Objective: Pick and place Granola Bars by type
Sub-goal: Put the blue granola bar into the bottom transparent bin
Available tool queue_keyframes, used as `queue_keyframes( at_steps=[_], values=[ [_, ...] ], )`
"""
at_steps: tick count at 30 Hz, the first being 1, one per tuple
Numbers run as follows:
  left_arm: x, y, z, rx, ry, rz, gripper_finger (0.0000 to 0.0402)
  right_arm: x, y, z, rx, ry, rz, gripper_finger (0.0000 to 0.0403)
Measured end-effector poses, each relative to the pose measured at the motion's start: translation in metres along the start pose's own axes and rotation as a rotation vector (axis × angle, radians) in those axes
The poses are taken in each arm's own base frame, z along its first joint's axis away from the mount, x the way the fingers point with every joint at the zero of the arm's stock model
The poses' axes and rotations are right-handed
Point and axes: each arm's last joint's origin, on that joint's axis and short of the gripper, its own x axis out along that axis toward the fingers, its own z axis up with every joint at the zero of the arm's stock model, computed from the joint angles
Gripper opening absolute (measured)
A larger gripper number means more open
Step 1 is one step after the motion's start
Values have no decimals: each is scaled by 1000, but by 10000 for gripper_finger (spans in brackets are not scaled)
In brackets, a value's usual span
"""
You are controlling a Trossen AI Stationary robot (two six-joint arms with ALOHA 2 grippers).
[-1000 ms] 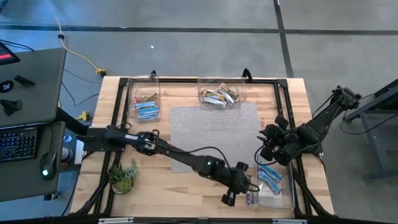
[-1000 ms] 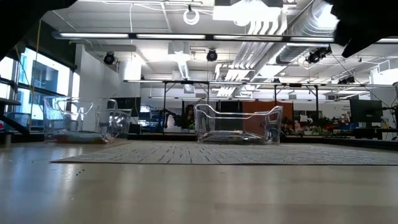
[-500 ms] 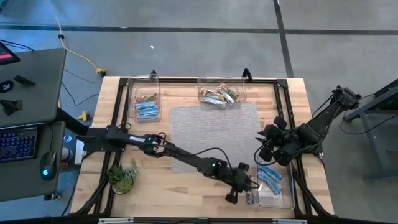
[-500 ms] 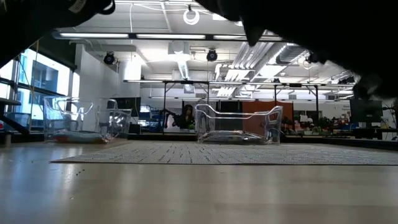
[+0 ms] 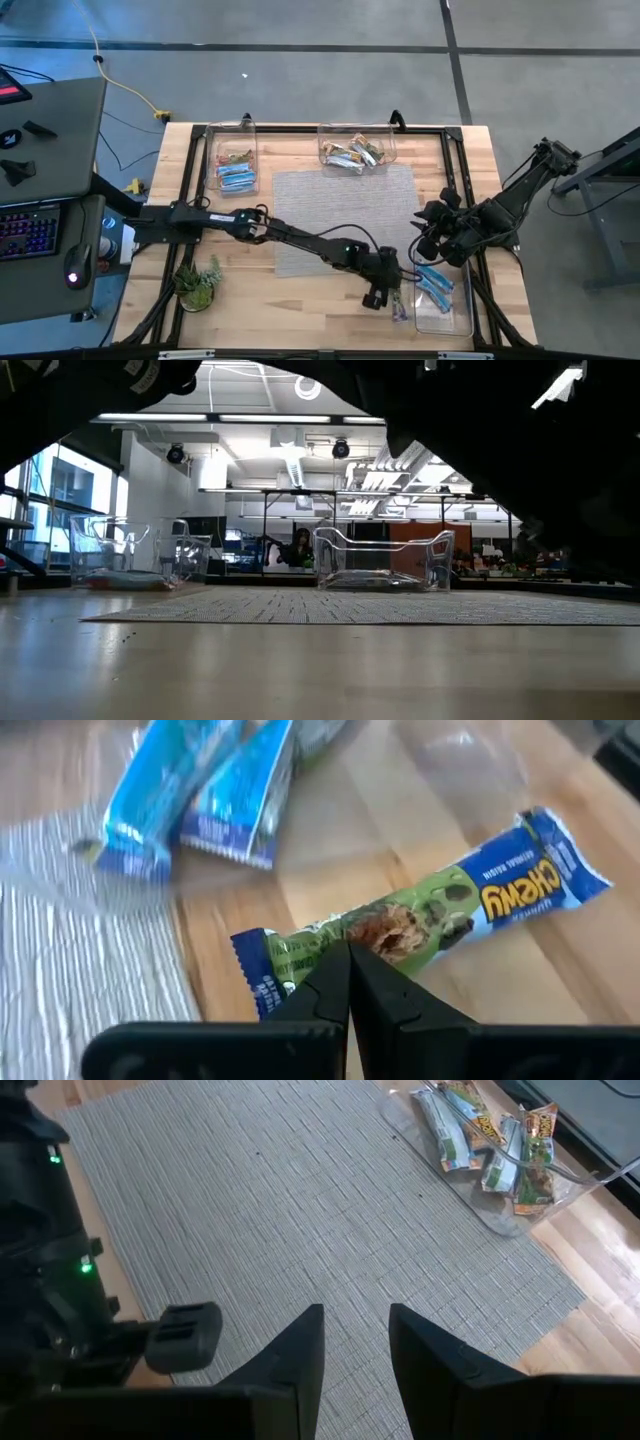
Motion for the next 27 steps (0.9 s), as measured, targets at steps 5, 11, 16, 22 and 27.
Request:
queue_keyframes(
  at_steps=[5,11,16,22,27],
  values=[
    [-12,-2,-1,-4,103,-13,0,0,0,0,1,0,2,99],
    [-40,-3,0,-9,289,26,0,0,3,-2,-58,67,58,99],
    [-69,-6,7,3,392,73,0,0,6,-2,-130,109,114,99],
    [-146,-19,49,35,360,158,0,0,15,9,-227,-67,128,99],
    [-229,-21,78,27,306,233,0,0,40,26,-326,-235,262,99]
  ],
)
